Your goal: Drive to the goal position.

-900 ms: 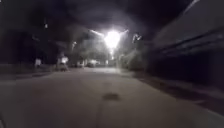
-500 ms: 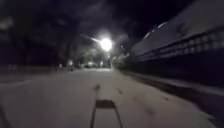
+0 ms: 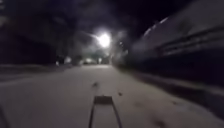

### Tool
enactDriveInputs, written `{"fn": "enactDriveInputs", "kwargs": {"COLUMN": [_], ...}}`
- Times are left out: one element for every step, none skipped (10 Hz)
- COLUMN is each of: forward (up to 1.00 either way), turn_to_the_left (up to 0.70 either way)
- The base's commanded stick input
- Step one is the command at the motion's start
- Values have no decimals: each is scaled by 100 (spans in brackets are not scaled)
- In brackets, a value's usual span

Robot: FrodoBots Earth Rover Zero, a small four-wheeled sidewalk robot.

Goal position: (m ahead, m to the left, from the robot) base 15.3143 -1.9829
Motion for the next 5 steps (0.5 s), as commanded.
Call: {"fn": "enactDriveInputs", "kwargs": {"forward": [70, 70, 70, 70, 70], "turn_to_the_left": [0, 0, 0, 0, 0]}}
